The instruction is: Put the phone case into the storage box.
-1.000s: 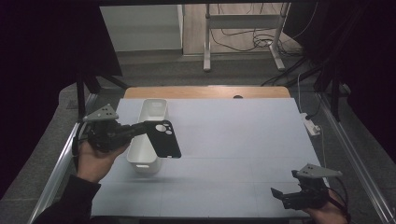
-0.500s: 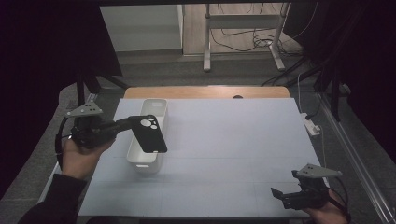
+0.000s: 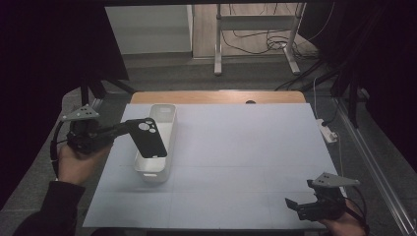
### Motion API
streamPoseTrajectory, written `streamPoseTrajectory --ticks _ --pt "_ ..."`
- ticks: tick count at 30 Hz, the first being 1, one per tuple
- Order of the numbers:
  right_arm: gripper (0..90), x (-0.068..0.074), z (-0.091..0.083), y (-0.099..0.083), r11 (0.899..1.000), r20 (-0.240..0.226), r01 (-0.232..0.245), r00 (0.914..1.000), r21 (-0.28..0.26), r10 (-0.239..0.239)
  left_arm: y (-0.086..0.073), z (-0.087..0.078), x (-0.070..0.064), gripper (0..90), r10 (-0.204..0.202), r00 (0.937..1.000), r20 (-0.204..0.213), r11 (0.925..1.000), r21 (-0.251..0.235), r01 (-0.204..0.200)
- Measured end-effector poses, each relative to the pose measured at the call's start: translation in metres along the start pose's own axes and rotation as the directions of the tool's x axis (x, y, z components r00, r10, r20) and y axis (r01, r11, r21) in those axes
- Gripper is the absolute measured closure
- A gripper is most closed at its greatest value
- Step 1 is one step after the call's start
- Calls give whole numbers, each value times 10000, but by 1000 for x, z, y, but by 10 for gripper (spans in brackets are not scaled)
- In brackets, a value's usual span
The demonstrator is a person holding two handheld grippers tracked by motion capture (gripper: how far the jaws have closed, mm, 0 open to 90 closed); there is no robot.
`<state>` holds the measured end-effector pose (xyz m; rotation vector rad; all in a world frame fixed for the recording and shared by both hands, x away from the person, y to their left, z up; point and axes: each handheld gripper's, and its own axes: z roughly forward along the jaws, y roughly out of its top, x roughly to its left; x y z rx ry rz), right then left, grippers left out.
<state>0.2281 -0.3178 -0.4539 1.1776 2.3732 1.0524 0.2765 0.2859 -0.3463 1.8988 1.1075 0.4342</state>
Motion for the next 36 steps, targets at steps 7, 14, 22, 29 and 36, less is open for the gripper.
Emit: streamPoseTrajectory --ticks 7,14,22,29,36 --pt "0 0 0 0 10000 -5 2 10000 4 -2 -3 8 7 850 -141 9998 -110 9999 94 142" --pt "0 0 0 0 10000 -23 40 10000 -4 -40 -4 19 13 850 -192 9996 -200 9996 186 196" --pt "0 0 0 0 10000 -76 26 10000 15 -26 -3 30 21 851 -243 9992 -326 9993 284 252" --pt "0 0 0 0 10000 -73 0 10000 11 0 -1 41 27 851 -301 9988 -374 9990 326 313" --pt "0 0 0 0 10000 -93 -12 10000 23 12 2 53 34 850 -306 9984 -479 9986 411 326"
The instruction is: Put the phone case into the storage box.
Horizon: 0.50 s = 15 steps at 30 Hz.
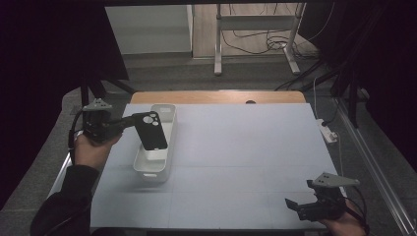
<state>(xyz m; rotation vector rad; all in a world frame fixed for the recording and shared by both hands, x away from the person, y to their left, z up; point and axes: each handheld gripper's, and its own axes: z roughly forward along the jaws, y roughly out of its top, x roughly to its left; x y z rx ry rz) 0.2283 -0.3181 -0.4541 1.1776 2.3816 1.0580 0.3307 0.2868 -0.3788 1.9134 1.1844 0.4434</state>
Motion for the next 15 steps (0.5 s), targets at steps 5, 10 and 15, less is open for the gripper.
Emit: streamPoseTrajectory --ticks 5,10,15 --pt "0 0 0 0 10000 -18 5 10000 5 -5 3 9 5 851 45 10000 -84 10000 24 -45" --pt "0 0 0 0 10000 -27 -1 10000 9 1 6 16 9 851 36 9999 -125 10000 -28 -36" --pt "0 0 0 0 10000 -39 -3 10000 17 3 8 29 15 851 9 9998 -209 10000 28 -8"
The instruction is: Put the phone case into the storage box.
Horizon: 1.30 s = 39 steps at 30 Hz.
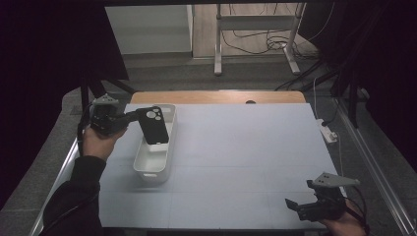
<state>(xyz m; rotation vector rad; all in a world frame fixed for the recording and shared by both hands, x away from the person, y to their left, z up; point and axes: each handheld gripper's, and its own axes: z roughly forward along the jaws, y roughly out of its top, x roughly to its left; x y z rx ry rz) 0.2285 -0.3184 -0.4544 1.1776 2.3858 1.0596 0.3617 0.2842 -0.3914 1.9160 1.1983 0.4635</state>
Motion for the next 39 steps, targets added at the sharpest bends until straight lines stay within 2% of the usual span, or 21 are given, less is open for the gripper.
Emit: streamPoseTrajectory --ticks 39 --pt "0 0 0 -1 10000 -77 14 10000 69 -13 21 56 23 851 -135 9989 -440 9999 -10 135"
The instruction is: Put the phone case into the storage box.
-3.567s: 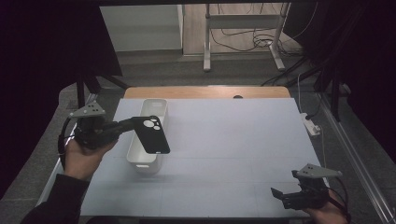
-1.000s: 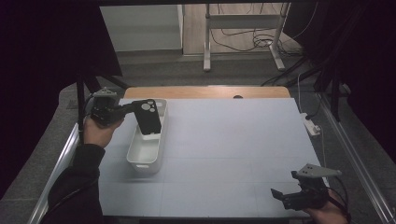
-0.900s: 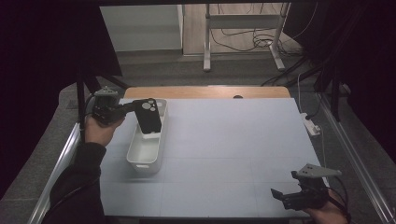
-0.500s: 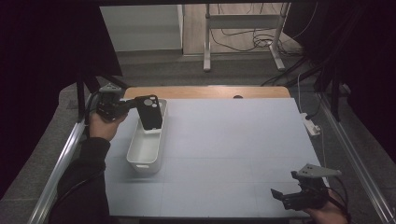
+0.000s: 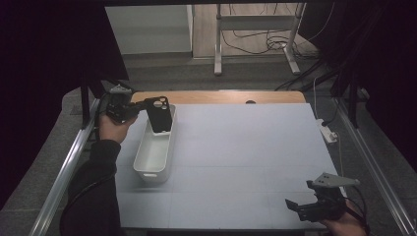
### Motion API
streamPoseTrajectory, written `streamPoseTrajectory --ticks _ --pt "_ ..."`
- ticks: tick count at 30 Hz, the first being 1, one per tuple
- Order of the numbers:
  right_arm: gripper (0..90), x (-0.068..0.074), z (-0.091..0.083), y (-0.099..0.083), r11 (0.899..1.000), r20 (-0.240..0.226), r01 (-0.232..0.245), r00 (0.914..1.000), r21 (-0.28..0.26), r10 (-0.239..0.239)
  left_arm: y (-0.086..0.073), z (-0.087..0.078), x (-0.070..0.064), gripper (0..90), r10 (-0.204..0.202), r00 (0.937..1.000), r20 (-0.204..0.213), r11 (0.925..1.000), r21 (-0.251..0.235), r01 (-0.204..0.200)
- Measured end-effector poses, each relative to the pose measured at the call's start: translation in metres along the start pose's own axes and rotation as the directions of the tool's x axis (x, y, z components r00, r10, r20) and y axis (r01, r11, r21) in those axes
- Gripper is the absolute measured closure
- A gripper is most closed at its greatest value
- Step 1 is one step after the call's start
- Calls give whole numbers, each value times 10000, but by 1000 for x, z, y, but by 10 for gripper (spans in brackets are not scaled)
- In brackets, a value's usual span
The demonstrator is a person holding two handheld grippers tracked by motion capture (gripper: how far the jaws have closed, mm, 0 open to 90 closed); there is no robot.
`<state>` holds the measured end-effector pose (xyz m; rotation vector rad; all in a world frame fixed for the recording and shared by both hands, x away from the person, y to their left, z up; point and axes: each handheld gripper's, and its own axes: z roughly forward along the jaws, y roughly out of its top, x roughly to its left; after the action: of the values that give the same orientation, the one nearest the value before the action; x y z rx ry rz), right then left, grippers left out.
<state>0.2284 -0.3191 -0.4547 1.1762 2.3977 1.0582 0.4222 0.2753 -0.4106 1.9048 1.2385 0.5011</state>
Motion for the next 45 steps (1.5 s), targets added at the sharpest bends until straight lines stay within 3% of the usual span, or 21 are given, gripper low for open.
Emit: streamPoseTrajectory --ticks 24,45 --pt "0 -1 -1 -1 10000 -30 -46 10000 -38 46 9 26 6 850 -80 9994 -333 9998 -198 74" --pt "0 -1 -1 -1 10000 -75 -74 9999 -50 74 13 42 11 848 130 9964 -835 9989 -441 -167"
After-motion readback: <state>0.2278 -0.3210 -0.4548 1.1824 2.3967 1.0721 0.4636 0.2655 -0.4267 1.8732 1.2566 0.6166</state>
